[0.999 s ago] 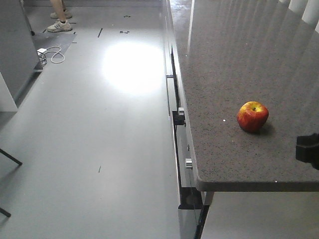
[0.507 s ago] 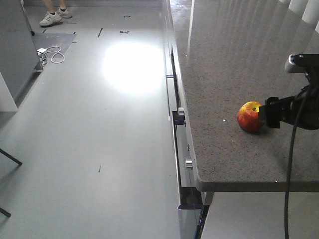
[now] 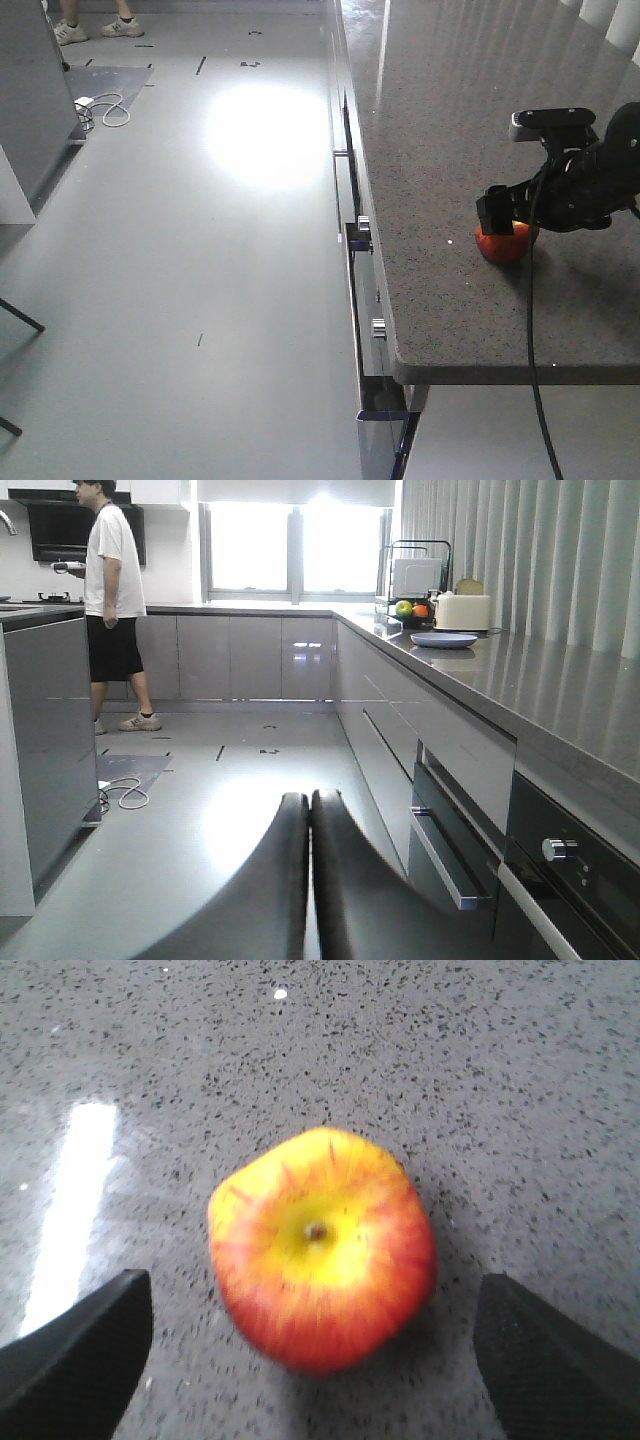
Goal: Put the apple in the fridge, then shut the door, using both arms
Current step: 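Reach the right gripper down over the apple on the counter, then close the right gripper on the apple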
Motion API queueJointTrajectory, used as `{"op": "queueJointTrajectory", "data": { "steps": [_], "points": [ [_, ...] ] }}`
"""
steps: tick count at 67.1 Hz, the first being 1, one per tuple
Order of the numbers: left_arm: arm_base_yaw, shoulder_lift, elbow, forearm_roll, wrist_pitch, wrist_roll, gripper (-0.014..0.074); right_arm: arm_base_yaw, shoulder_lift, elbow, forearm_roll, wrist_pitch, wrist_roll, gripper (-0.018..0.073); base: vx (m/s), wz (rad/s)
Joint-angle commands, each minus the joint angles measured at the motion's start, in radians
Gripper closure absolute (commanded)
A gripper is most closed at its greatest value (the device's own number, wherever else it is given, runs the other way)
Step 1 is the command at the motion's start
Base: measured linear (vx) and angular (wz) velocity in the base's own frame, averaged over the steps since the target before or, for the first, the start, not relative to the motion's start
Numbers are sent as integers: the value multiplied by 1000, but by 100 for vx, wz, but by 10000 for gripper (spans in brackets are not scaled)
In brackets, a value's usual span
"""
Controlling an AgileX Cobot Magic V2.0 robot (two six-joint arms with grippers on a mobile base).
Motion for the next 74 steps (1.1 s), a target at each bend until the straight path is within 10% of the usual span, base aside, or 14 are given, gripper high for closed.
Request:
{"op": "queueJointTrajectory", "data": {
  "steps": [1,27,74],
  "points": [
    [-2,-15,-17,-9,-74,-4,603,-6,5,-68,-3,-41,-12,-63,0,0],
    [-2,-15,-17,-9,-74,-4,603,-6,127,-139,-3,-42,-12,-14,0,0],
    [-2,-15,-17,-9,-74,-4,603,-6,-17,-139,107,145,-4,363,0,0]
  ]
}}
